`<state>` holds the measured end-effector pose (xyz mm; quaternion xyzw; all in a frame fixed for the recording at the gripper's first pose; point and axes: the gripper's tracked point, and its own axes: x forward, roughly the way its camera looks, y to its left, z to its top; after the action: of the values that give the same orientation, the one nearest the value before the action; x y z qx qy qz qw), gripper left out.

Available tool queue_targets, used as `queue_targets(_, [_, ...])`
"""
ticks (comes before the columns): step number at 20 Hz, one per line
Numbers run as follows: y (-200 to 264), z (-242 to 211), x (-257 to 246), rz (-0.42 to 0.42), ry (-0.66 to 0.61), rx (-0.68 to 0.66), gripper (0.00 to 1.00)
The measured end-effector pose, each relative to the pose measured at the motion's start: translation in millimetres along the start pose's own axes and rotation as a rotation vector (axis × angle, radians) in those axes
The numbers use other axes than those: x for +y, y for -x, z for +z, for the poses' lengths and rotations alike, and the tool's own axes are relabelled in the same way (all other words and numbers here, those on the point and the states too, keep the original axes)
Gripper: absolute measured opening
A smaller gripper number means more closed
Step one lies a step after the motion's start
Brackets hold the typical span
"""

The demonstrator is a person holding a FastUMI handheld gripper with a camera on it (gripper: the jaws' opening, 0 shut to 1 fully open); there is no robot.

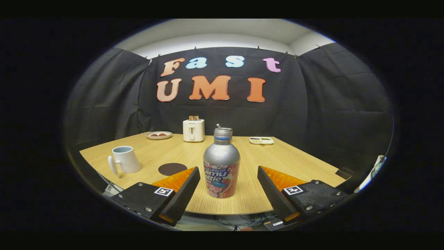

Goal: Take the bottle from table, then pour the juice into the cup, finally place the bottle on the coaster

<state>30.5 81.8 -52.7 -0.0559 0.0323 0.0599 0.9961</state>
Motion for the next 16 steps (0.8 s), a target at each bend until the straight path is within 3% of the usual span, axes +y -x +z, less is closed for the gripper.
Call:
queue_targets(5, [-15.0, -19.1, 12.6, 0.031, -0.029, 0.027, 0.99])
queue_targets(16, [-38.0, -47.2, 13.9, 0.013, -0.004, 0.063, 0.98])
